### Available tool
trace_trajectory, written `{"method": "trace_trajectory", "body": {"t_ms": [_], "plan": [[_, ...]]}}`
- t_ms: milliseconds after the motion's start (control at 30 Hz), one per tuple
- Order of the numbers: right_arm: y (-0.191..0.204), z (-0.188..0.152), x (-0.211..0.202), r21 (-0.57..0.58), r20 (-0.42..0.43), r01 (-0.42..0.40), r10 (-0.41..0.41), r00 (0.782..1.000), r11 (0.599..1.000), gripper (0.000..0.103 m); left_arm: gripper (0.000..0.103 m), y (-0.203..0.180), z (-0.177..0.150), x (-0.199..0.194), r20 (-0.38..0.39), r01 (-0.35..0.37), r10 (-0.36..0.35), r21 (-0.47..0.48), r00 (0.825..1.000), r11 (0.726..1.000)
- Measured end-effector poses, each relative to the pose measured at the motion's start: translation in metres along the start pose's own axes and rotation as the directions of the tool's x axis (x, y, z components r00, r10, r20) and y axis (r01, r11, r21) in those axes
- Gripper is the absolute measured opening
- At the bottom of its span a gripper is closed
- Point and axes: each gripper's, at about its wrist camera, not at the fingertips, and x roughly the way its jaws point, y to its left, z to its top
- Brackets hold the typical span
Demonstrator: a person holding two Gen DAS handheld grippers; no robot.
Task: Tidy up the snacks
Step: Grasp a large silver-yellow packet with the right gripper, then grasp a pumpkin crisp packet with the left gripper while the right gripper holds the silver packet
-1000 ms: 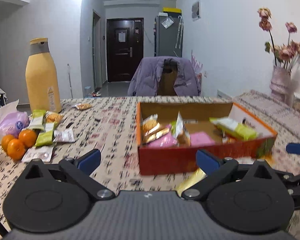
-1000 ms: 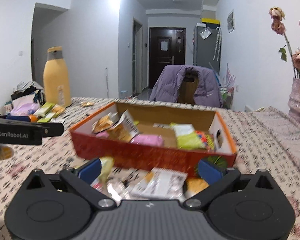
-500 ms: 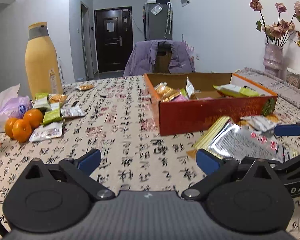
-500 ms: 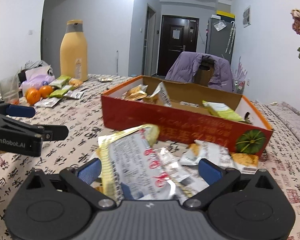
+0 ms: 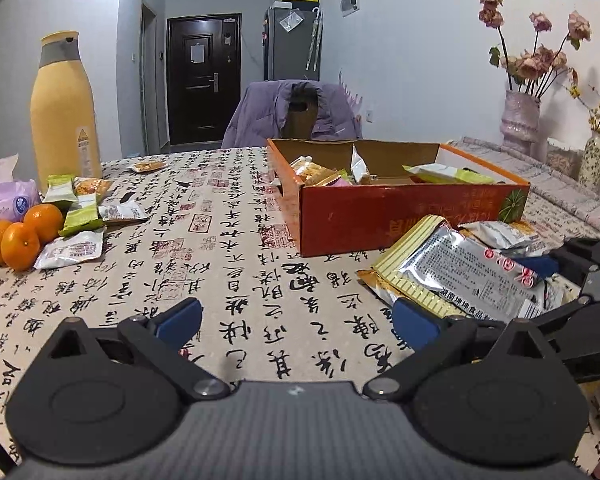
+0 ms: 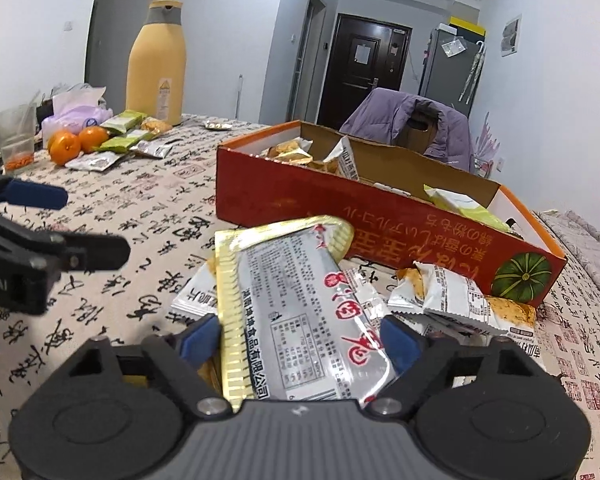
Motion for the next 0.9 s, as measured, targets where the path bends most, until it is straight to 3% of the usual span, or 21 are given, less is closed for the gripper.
{"method": "trace_trajectory", "body": {"t_ms": [33,167,333,900], "plan": [[0.0,0.0,0.0,-0.004,-0.004,-0.003,0.003,1.0,1.0,0.076,0.103,0.001,0.0,0.0,0.001,0.003,-0.003,-0.004,1.0,1.0],[0.002,0.0,-0.002,-0.018,-0.004,0.003,-0.003,1.0,1.0,0.069,0.103,0.003,0.0,0.001,-0.001,0.015,-0.015,-0.013,1.0,1.0],[-0.002,-0.002,-0.009,-0.007,0.016,-0.009,0.009,1.0,1.0,0.054,0.103,0.003,0.0,0.001,-0.004,0.016,-0.016,-0.015,1.0,1.0],[-0.032,-0.006,-0.044,0.078,0.109,-0.003,-0.006,0.994,0.997,0.051,0.103,-0.001,0.003,0.001,-0.017,-0.044,0.044,-0.016,0.999,0.999]]}}
